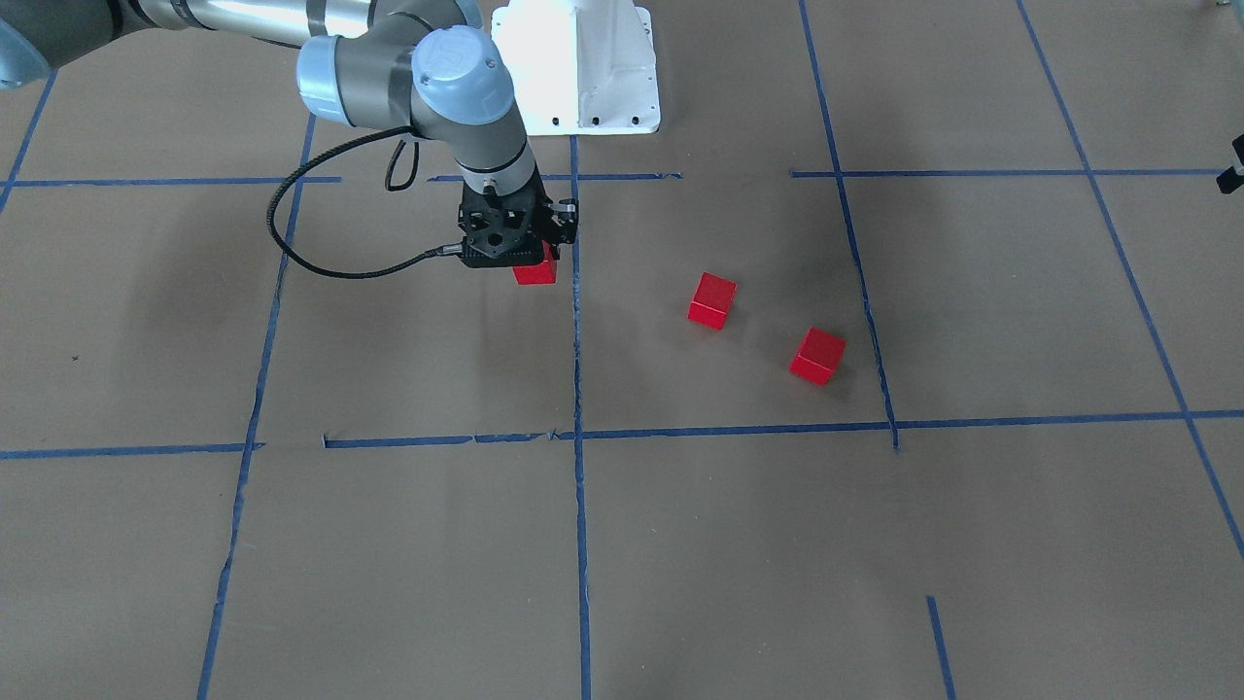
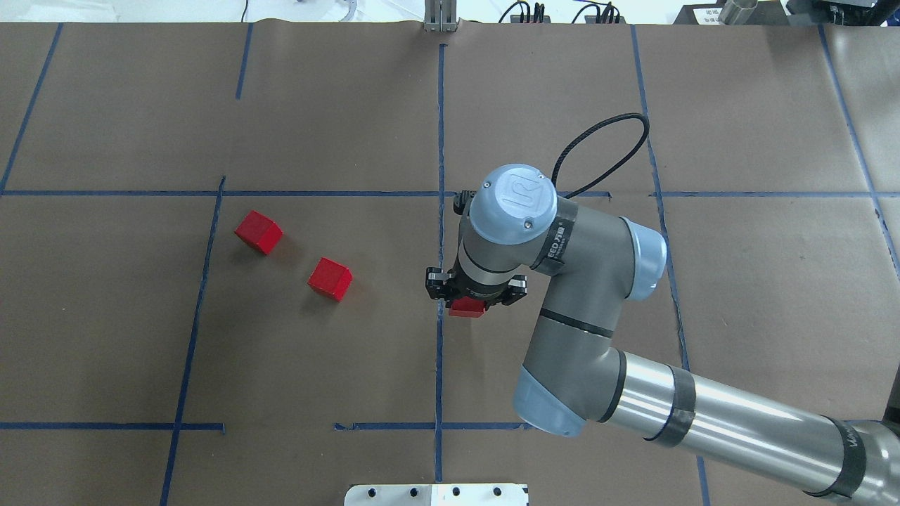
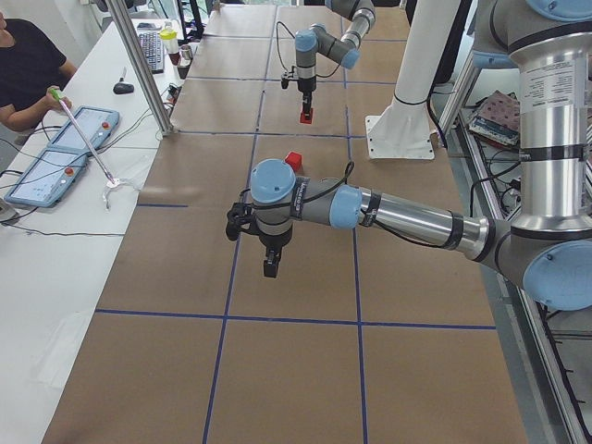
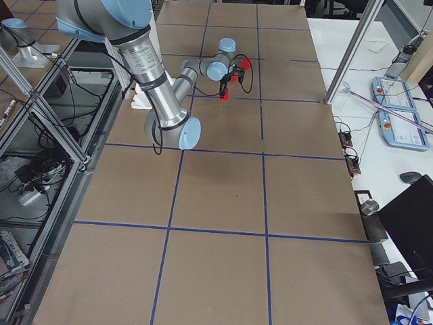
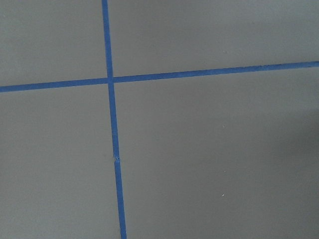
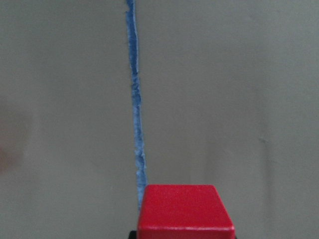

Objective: Form red blocks into L shape at center
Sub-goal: 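Carry the red cube with the right gripper to the table center, then set the red cube down at center and open the right gripper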

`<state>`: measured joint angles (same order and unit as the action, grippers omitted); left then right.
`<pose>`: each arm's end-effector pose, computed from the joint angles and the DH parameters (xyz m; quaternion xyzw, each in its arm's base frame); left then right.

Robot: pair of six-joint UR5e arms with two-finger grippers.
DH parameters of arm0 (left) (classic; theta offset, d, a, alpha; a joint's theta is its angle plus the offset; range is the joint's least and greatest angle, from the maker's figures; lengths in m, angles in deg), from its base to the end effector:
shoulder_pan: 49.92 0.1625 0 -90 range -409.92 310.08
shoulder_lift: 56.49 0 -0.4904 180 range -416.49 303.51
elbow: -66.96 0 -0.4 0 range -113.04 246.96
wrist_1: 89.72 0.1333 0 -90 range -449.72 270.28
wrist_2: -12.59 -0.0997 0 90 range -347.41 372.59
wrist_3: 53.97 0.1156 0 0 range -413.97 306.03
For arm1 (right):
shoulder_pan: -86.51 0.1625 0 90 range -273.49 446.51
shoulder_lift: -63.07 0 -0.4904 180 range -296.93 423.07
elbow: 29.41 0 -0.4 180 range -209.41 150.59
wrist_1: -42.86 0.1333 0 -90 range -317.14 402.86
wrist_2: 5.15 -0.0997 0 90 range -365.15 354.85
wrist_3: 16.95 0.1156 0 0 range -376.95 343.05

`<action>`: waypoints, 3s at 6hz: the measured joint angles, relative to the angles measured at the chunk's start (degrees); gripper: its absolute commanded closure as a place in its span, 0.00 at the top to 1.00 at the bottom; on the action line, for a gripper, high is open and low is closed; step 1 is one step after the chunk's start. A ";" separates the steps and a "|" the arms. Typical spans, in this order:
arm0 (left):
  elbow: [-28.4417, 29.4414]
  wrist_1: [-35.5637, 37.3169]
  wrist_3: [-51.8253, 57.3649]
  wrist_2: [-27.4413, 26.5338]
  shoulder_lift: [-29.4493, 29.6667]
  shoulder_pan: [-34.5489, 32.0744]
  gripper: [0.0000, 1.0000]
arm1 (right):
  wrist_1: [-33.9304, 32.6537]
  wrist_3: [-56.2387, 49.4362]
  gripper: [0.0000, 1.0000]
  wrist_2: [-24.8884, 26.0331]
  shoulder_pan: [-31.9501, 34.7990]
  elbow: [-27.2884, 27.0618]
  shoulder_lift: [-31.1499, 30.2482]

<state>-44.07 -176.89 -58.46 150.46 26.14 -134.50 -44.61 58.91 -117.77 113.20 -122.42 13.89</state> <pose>-0.0060 -0.4408 0.6118 0.0510 0.4098 0.0457 0.9096 -0.6348 -0.4186 0.2581 -0.0343 -0.4246 0.0218 0.9045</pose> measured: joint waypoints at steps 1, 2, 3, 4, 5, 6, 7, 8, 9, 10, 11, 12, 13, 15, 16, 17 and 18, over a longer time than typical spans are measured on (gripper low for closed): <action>-0.19 -0.94 -0.73 -0.04 0.02 1.23 1.00 | -0.05 0.32 0.00 0.47 -0.50 3.25 2.81; -0.51 -1.24 -1.01 -0.05 0.06 2.22 1.00 | -0.12 0.06 0.00 0.62 -0.94 5.71 4.69; -0.74 -1.31 -1.12 -0.06 0.07 2.71 1.00 | -0.28 -0.36 0.00 0.57 -1.44 6.70 5.35; -0.96 -1.31 -1.18 -0.04 0.08 2.86 1.00 | -0.43 -0.52 0.00 0.31 -1.76 7.09 5.43; -1.18 -1.30 -1.21 0.01 0.08 2.89 1.00 | -0.48 -0.59 0.01 0.07 -1.86 7.16 5.26; -1.26 -1.33 -1.21 0.02 0.08 2.92 1.00 | -0.53 -0.62 0.02 -0.08 -1.89 7.16 5.06; -1.28 -1.34 -1.19 0.03 0.06 2.92 1.00 | -0.55 -0.65 0.05 -0.13 -1.94 7.15 4.87; -1.29 -1.32 -1.18 0.03 0.02 2.92 1.00 | -0.52 -0.69 0.08 -0.14 -1.97 7.15 4.67; -1.29 -1.30 -1.20 0.03 0.00 2.92 1.00 | -0.51 -0.71 0.10 -0.15 -2.07 7.11 4.64; -1.30 -1.30 -1.21 0.03 0.00 2.92 1.00 | -0.51 -1.17 0.12 -0.04 -2.16 7.08 4.62; -1.30 -1.27 -1.19 0.01 0.00 2.92 1.00 | -0.51 -2.19 0.19 0.17 -2.28 7.07 4.55; -1.30 -1.29 -1.15 -0.01 0.00 2.91 1.00 | -0.53 -3.03 0.60 0.34 -2.41 7.06 4.52; -1.30 -1.32 -1.14 0.01 0.00 2.89 1.00 | -0.57 -3.30 0.91 0.48 -2.54 7.07 4.55; -1.53 -1.28 -1.13 -0.01 -0.07 2.91 1.00 | -0.57 -3.35 1.00 1.48 -2.94 7.12 4.64; -1.64 -1.26 -1.15 0.01 -0.08 2.92 1.00 | -0.53 -3.43 1.00 1.81 -3.04 6.91 4.68; -1.69 -1.31 -1.22 0.02 0.01 3.00 1.00 | -0.53 -3.55 1.00 1.84 -2.78 6.13 4.62; -1.70 -1.36 -1.30 0.03 0.87 3.49 1.00 | -0.60 -3.60 1.00 1.63 -1.86 3.75 3.61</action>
<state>-45.77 -178.24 -59.77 150.49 27.01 -131.00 -45.21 55.31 -116.13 111.34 -118.67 17.50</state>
